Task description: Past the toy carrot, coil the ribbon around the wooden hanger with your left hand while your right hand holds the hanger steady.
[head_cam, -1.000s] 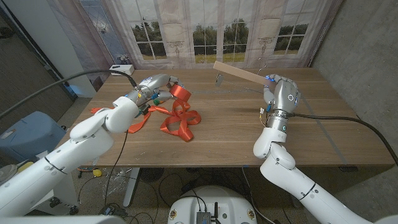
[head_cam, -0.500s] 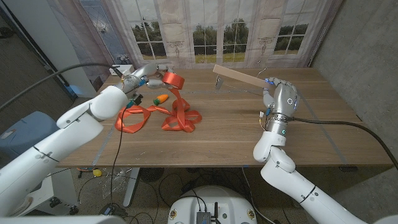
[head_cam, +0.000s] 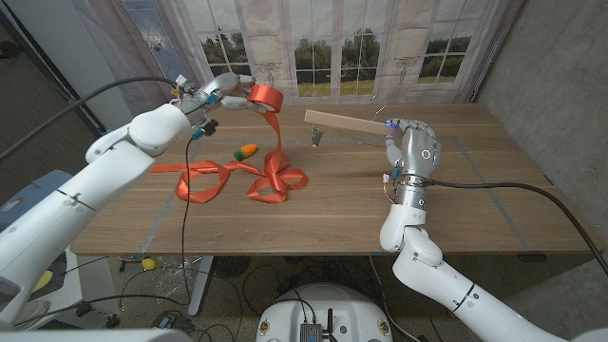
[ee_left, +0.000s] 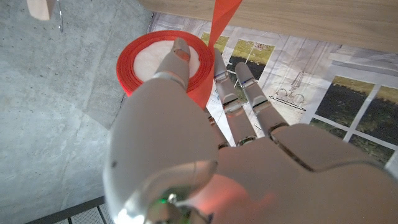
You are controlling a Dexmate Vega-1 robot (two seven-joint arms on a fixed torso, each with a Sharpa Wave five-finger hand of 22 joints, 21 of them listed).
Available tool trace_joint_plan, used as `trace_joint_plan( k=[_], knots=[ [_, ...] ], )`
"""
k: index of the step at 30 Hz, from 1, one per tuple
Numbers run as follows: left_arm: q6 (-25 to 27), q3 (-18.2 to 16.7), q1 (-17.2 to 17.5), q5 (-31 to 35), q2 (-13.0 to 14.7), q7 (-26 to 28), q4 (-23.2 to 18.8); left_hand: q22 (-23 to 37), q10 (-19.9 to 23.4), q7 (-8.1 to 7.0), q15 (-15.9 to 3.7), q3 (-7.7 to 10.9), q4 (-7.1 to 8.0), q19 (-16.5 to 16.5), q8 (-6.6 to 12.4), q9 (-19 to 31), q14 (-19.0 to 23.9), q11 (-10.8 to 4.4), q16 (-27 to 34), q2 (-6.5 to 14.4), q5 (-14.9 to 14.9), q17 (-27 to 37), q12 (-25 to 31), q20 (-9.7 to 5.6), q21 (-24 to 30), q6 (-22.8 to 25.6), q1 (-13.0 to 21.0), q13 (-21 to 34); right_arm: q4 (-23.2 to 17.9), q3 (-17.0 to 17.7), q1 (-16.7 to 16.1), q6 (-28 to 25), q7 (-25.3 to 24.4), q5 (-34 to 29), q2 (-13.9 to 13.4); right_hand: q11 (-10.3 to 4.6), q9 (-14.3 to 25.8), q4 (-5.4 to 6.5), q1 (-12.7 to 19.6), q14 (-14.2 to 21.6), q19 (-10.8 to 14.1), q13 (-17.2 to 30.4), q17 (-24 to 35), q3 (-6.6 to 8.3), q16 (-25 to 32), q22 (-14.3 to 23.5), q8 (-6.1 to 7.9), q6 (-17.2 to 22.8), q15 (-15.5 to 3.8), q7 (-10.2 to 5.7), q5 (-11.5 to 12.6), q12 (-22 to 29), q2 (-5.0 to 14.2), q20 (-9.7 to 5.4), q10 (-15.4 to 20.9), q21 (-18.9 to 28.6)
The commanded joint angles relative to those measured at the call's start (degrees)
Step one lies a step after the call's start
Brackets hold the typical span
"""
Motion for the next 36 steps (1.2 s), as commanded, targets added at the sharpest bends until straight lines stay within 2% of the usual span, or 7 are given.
trace_joint_plan(
  k=[1,10,16,24,36],
  knots=[
    [-2.5,6.1,-11.1,-4.2,-1.2,-4.6,4.4,0.4,8.6,9.61,-5.4,2.72,2.19,-0.1,0.31,1.0,0.8,3.91,-0.3,2.7,0.4,0.2,12.0,0.55,0.8,9.3,2.7,11.9,1.7,-2.8,2.4,1.8,2.6,-3.1,-0.2,-0.06,1.5,0.24,1.9,0.4,-0.2,0.3,0.2,-0.05,-0.2,0.1,0.04,10.4,-9.52,8.87,0.3,0.1,1.99,-1.85,0.7,0.4],
    [-3.4,8.6,-15.3,-4.3,-1.1,-7.3,3.3,0.6,8.6,9.69,-5.4,2.93,2.21,-0.3,0.28,1.2,1.1,3.89,-0.8,2.6,0.6,0.1,12.3,0.6,1.5,9.2,2.8,12.4,4.3,-3.7,4.4,2.5,4.8,-3.0,0.9,-0.02,1.4,0.21,2.0,0.5,-0.2,0.3,0.4,-0.13,-0.2,0.1,0.04,10.6,-9.59,8.9,0.3,0.0,2.0,-1.76,0.8,0.6],
    [-3.5,9.0,-16.2,-3.5,-0.9,-7.1,1.8,0.7,8.5,9.51,-5.54,3.04,2.24,-0.5,0.26,1.3,1.1,3.8,-1.1,2.5,0.6,0.2,12.4,0.51,2.0,9.2,2.8,12.7,6.5,-3.9,5.9,4.0,5.2,-1.8,1.8,-0.01,1.3,0.2,2.1,0.5,-0.3,0.3,0.5,-0.19,-0.3,0.1,-0.01,10.6,-9.55,8.8,0.3,-0.1,1.97,-1.78,0.8,0.6],
    [-5.5,9.1,-17.2,-5.8,-2.1,-8.4,1.3,0.9,8.4,9.54,-5.52,3.15,2.25,-0.7,0.19,1.3,1.4,3.79,-1.4,2.4,0.7,0.4,12.5,0.47,2.7,9.3,2.8,13.1,9.5,-4.6,8.2,5.0,5.5,-1.0,2.7,0.03,1.3,0.18,2.2,0.5,-0.4,0.3,0.6,-0.28,-0.4,0.1,-0.02,10.8,-9.58,8.83,0.3,-0.2,1.93,-1.67,0.9,0.6],
    [-8.3,9.8,-18.0,-5.3,-3.2,-9.0,-1.3,1.0,8.4,9.43,-5.54,3.34,2.29,-1.0,0.09,1.4,1.5,3.8,-1.9,2.4,0.8,0.6,12.6,0.43,3.6,9.3,2.7,13.5,13.4,-5.6,11.3,5.8,5.3,0.1,4.3,0.12,1.0,0.23,2.2,0.6,-0.3,0.1,0.8,-0.4,-0.4,0.1,-0.1,11.1,-9.52,8.82,0.3,-0.3,1.96,-1.39,1.0,0.8]
  ],
)
